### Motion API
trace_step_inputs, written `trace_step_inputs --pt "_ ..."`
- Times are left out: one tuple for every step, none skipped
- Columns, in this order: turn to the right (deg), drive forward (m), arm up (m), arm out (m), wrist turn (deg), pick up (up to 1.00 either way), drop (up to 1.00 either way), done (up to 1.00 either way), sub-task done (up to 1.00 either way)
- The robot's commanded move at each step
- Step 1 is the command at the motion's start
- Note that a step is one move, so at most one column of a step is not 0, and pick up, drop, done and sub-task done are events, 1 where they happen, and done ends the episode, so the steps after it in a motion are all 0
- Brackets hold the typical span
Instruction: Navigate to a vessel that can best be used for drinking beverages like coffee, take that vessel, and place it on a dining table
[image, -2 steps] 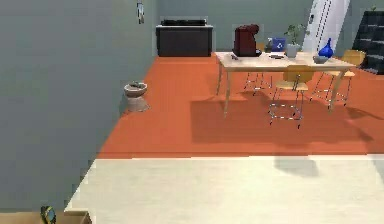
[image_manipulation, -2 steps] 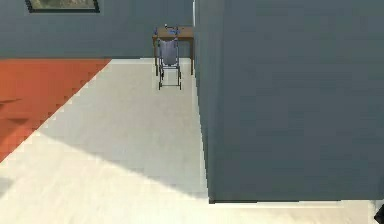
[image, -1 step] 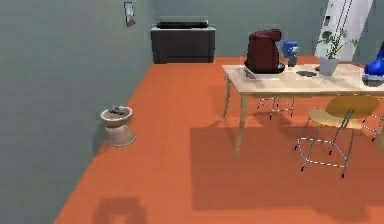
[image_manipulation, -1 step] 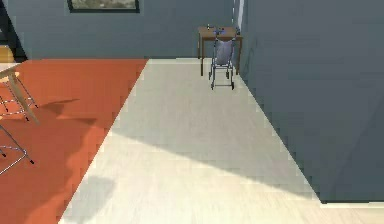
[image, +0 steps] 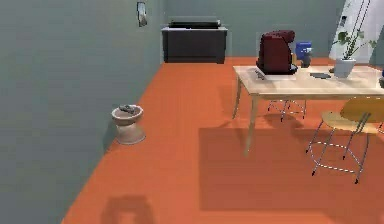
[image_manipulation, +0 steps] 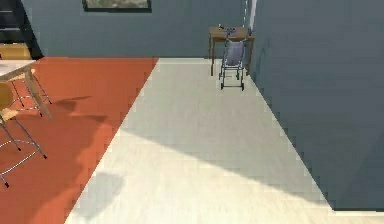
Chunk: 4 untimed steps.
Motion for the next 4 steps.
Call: trace_step_inputs --pt "45.0 0.0 0.0 0.0 0.0 0.0 0.0 0.0 0.0" --pt "21.0 0.0 0.0 0.0 0.0 0.0 0.0 0.0 0.0" --pt "0.0 1.0 0.0 0.0 0.0 0.0 0.0 0.0 0.0" --pt "0.0 0.9 0.0 0.0 0.0 0.0 0.0 0.0 0.0"
